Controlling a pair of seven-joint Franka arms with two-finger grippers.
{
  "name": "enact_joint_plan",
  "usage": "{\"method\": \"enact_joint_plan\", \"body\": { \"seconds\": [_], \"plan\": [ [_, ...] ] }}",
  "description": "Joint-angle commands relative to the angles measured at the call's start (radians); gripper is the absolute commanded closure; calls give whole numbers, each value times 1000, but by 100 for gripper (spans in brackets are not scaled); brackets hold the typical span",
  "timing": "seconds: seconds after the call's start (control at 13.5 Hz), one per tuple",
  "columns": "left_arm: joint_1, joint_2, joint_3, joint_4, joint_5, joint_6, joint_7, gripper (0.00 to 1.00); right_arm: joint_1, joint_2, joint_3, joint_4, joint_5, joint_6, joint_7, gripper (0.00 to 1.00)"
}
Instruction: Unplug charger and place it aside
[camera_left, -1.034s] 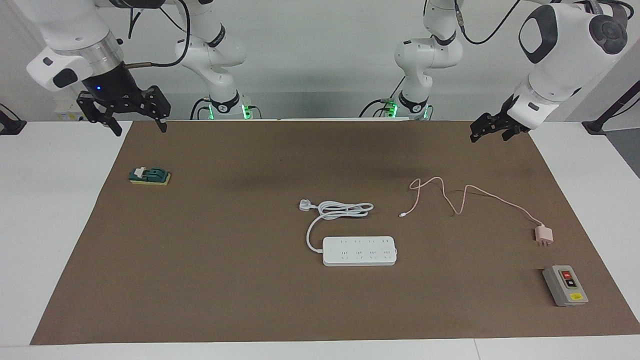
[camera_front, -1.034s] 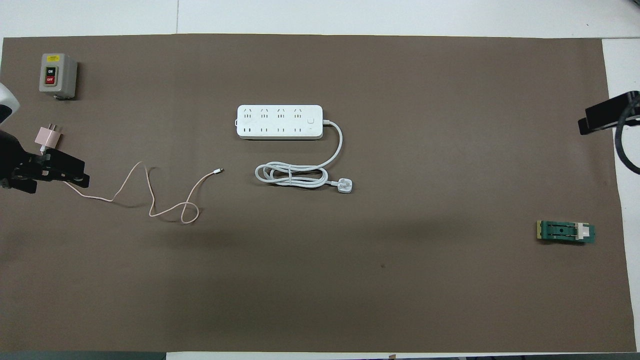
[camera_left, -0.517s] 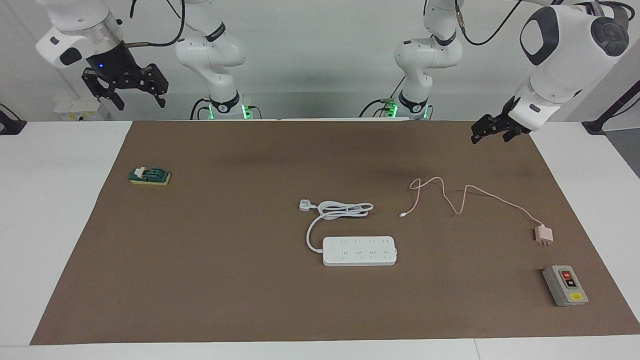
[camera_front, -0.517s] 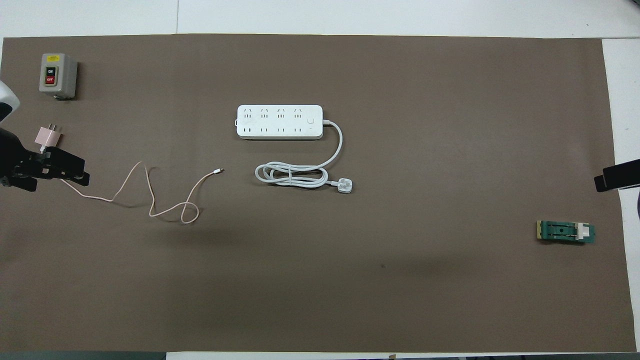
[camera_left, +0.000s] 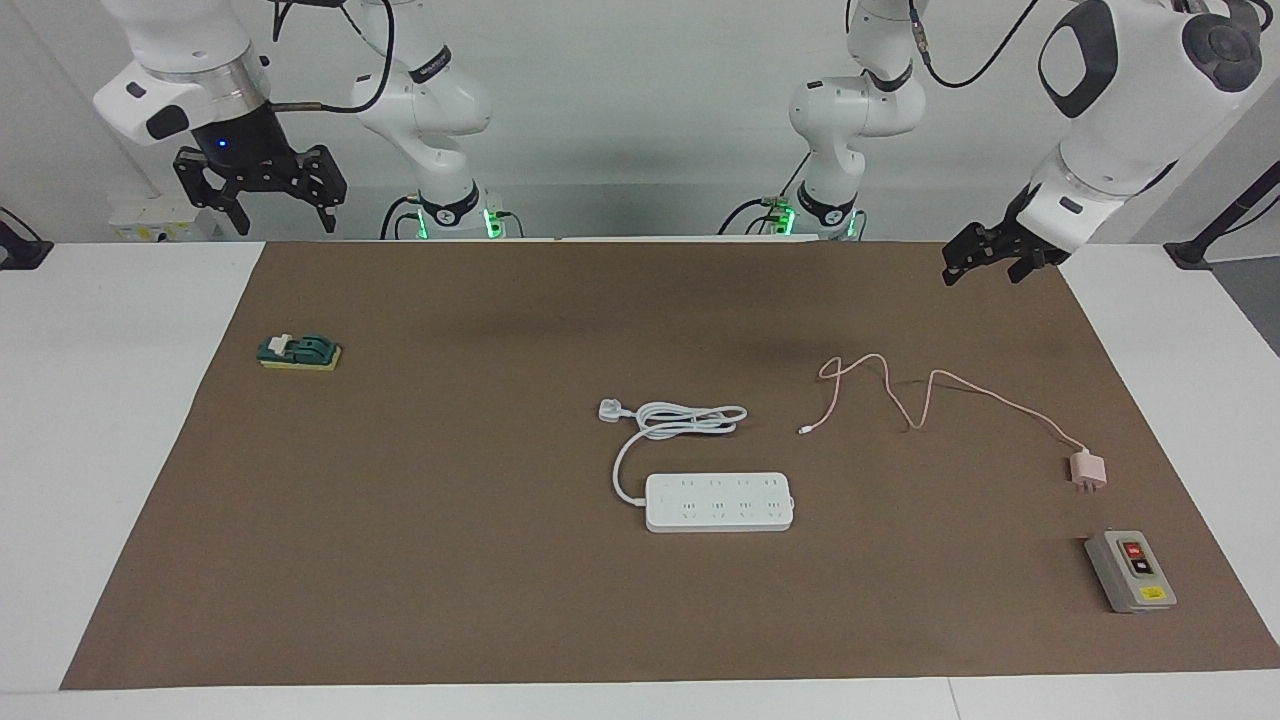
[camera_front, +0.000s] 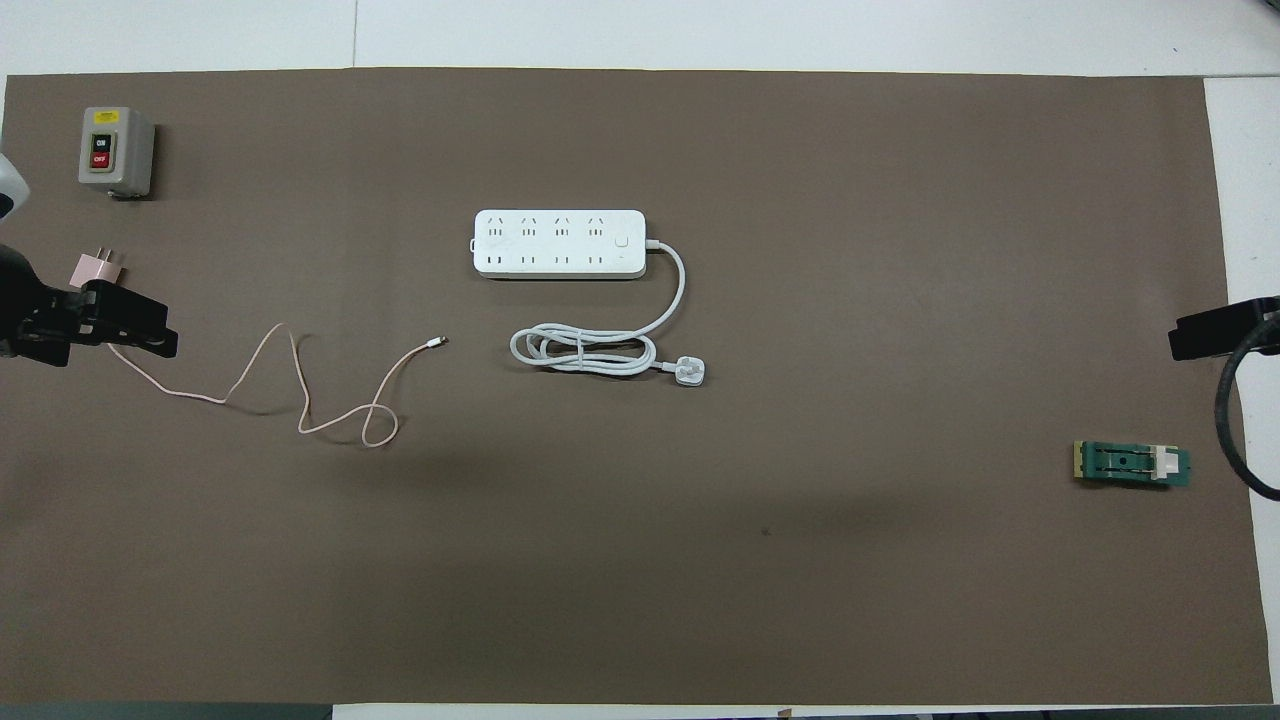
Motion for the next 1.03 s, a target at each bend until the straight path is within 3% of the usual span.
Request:
{"method": "enact_joint_plan", "body": {
  "seconds": [0.0,0.96],
  "plan": [
    [-2,-25,-7,6,20,9,11,0,-21,-20,16,-27,3,12,14,0],
    [-2,-15,-21,11,20,38,71,0,-17,-3,15,-38,52,10,33,0]
  ]
}}
